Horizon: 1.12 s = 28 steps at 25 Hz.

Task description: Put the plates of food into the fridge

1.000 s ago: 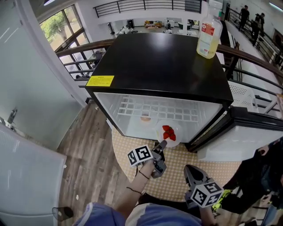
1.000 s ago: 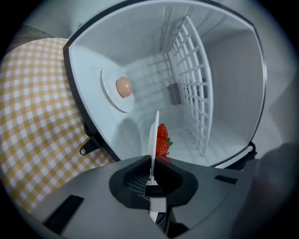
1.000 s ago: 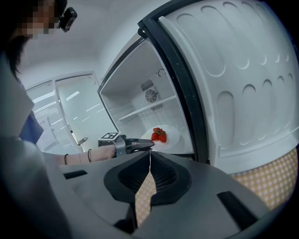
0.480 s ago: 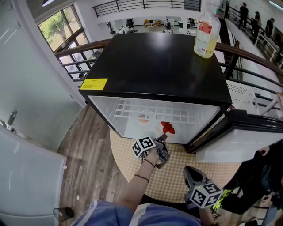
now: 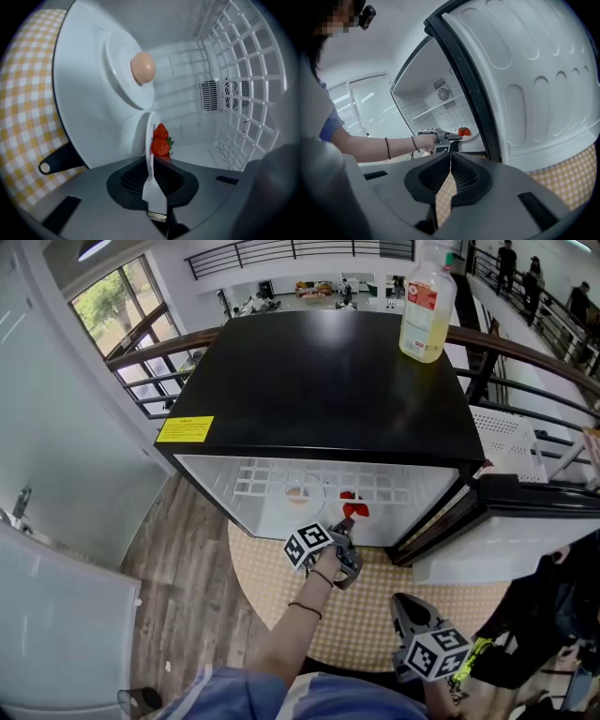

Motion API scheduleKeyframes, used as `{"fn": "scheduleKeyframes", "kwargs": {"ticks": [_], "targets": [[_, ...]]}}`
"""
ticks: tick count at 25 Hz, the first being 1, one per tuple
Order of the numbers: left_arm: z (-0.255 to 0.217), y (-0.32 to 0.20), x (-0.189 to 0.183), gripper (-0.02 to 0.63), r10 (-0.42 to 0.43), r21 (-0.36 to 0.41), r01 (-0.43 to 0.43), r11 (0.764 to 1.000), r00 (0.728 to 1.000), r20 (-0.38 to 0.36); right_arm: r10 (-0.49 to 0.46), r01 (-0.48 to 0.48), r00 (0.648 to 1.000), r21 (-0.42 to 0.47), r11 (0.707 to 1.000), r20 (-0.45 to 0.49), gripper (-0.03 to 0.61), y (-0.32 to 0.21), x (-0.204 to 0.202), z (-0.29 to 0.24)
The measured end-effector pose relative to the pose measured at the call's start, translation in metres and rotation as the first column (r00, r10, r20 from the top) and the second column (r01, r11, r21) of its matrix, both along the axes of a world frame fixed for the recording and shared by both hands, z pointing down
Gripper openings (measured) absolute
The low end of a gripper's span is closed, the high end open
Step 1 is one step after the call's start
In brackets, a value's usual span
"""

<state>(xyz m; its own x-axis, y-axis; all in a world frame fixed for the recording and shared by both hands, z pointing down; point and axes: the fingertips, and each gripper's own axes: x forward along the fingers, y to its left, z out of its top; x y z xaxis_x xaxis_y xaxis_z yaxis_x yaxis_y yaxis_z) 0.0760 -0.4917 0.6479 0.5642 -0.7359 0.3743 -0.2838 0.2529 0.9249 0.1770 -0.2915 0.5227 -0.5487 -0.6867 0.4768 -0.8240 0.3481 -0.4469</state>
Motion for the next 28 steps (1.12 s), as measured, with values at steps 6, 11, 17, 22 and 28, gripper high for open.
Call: {"fn": "scheduleKeyframes", "kwargs": {"ticks": [6,11,17,22,28], "targets": [[-0.004,-0.008,-0.009,0.050,0.021,-0.007,-0.020,1.000,0.987,0.156,0.016,-0.016,1.000,0.003,1.000,-0.004,0.020,0.000,0.002,-0.001],[-0.029,-0.021,-0.002,0.368,0.056,0.129,-0.092,0.987,0.964,0.261,0.029,-0.029,1.000,0.003,1.000,-0.005,0.020,0.001,0.002,0.000],[-0.029,-0.008,-0.011,0.380,0.103,0.166,-0.211,0.963,0.861,0.498,0.029,-0.029,1.000,0.005,1.000,-0.005,0.020,0.006,-0.004,0.000],[-0.046,0.006,-0.009,0.380,0.101,0.287,-0.298,0.910,0.833,0.545,0.033,-0.033,0.999,0.012,0.999,-0.010,0.020,0.010,-0.007,-0.002],[-0.055,0.053,-0.008,0.377,0.212,0.347,-0.441,0.828,0.818,0.536,0.040,-0.039,0.999,0.024,0.999,-0.009,0.020,0.015,-0.014,-0.006]]}}
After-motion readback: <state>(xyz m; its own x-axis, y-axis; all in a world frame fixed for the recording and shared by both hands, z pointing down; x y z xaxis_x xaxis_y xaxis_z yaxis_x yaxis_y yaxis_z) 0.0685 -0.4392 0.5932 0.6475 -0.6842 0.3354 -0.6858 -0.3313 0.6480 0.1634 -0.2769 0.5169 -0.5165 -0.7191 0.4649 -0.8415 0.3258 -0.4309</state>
